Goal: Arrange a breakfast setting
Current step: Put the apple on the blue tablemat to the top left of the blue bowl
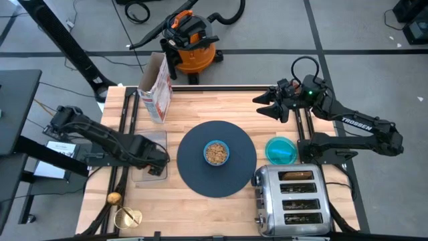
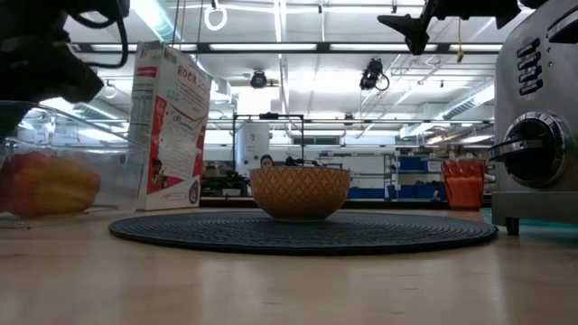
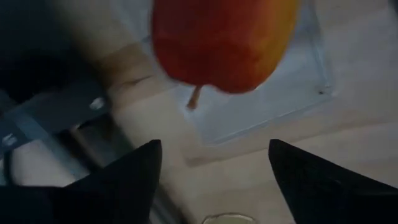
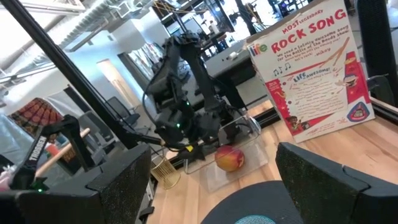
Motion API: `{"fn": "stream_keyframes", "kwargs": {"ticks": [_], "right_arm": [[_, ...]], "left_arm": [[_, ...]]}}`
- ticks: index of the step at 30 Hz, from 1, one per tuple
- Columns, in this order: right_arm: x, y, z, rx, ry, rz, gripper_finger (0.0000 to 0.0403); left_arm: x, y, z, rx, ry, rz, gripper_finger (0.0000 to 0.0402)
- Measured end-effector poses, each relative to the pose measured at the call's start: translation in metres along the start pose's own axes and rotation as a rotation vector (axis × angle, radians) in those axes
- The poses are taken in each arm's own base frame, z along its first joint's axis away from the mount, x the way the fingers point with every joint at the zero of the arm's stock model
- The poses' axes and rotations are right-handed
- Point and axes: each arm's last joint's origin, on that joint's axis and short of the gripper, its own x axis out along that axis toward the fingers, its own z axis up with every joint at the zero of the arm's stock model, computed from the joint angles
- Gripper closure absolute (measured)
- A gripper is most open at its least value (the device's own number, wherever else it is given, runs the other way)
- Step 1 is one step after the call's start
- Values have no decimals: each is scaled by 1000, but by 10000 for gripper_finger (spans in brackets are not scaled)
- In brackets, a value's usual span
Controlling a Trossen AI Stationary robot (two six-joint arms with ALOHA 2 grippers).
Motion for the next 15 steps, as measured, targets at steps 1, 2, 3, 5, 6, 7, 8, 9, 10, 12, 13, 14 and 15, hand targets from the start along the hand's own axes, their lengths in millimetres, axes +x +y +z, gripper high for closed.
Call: {"fn": "stream_keyframes", "kwargs": {"ticks": [1,2,3,5,6,7,8,9,10,12,13,14,15], "right_arm": [[0,0,0,-1,-1,-1,55],[0,0,0,-1,-3,-4,55],[0,0,0,-1,-4,-6,55],[0,0,0,-2,-4,-7,55],[0,0,0,-2,-4,-7,55],[0,0,0,-2,-4,-6,55],[0,0,0,-2,-4,-6,55],[0,0,0,-2,-4,-6,55],[0,0,0,-1,-4,-7,55],[0,0,0,3,-5,-8,55],[0,0,0,4,-5,-9,55],[0,0,0,4,-5,-9,55],[0,0,0,4,-5,-9,55]], "left_arm": [[3,-1,1,20,-1,-13,111],[5,-1,1,43,-3,-22,117],[7,-1,2,65,-5,-28,124],[12,1,4,80,-6,-23,136],[14,3,5,76,-5,-6,143],[15,6,6,70,-4,21,149],[17,10,7,69,-1,47,156],[18,12,8,79,-7,71,163],[18,13,9,93,-16,81,171],[20,14,13,115,-32,82,186],[21,14,14,129,-40,71,193],[23,13,16,138,-44,56,201],[24,11,17,152,-49,33,208]]}}
